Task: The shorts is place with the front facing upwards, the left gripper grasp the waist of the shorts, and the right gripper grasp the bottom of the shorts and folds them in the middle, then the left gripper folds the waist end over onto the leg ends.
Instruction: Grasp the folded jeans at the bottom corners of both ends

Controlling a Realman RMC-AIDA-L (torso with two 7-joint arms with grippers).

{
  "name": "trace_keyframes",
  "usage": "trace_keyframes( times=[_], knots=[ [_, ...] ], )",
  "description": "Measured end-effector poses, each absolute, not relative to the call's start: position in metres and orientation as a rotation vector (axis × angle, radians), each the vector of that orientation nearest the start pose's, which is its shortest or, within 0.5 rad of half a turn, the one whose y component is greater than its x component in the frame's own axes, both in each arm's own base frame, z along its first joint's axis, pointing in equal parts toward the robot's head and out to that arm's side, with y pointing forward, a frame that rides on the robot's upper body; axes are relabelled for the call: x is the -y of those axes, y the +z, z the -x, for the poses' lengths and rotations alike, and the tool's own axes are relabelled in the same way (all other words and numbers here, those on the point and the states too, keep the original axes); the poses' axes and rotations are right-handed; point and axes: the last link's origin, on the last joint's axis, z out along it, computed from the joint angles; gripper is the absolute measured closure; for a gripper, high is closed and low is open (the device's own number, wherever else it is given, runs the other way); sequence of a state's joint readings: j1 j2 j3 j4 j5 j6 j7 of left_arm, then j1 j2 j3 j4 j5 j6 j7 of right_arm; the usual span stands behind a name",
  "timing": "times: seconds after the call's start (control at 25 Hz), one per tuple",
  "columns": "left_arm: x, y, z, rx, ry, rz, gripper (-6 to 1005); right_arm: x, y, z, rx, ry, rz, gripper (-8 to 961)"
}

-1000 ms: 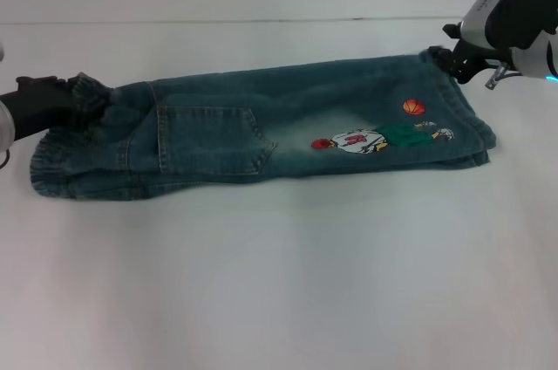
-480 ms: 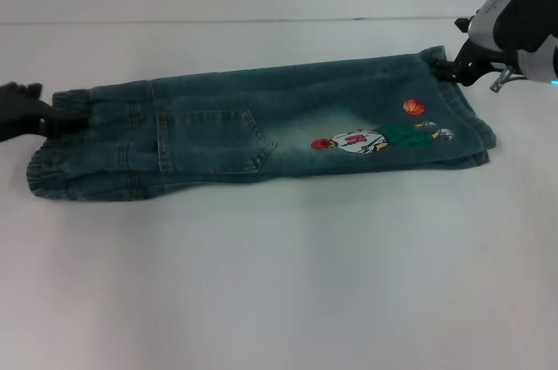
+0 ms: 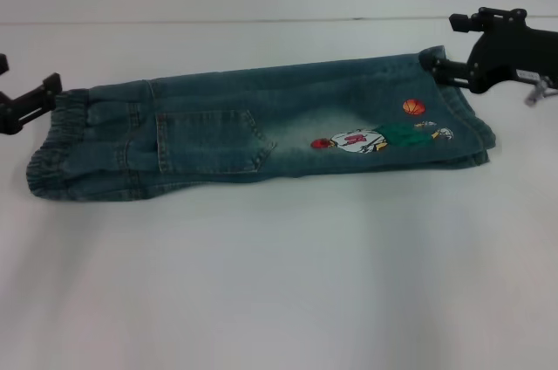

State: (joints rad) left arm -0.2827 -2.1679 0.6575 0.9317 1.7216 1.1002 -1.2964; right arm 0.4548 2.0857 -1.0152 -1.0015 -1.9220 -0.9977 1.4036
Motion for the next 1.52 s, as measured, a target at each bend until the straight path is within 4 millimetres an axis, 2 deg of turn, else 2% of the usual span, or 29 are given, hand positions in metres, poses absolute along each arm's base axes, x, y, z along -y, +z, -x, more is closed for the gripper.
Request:
trace_keyframes(
  times=[0.12, 0.28, 0.44, 0.56, 0.68, 0.8, 0.96, 1.52],
  knots=[
    [-0.303, 0.071, 0.331, 0.563, -0.705, 1.976, 150, -0.372, 0.039, -0.25, -0.254, 0.391, 2.448, 242],
    [-0.275, 0.07, 0.342, 0.539, -0.816, 1.932, 155, -0.337, 0.033, -0.261, -0.177, 0.523, 2.551, 241],
    [-0.262, 0.061, 0.355, 0.566, -0.758, 1.945, 161, -0.313, 0.012, -0.274, -0.109, 0.582, 2.621, 240],
    [-0.257, 0.053, 0.366, 0.609, -0.671, 1.987, 164, -0.303, 0.002, -0.28, -0.088, 0.606, 2.639, 240],
    [-0.255, 0.05, 0.373, 0.64, -0.609, 2.008, 168, -0.3, -0.001, -0.281, -0.079, 0.616, 2.647, 240],
    [-0.257, 0.045, 0.387, 0.703, -0.474, 2.036, 172, -0.298, -0.002, -0.281, -0.073, 0.618, 2.66, 240],
    [-0.263, 0.038, 0.393, 0.725, -0.381, 2.062, 177, -0.298, -0.002, -0.278, -0.056, 0.626, 2.671, 240],
    [-0.279, 0.02, 0.383, 0.705, -0.321, 2.194, 234, -0.292, -0.012, -0.275, -0.03, 0.623, 2.733, 239]
  ],
)
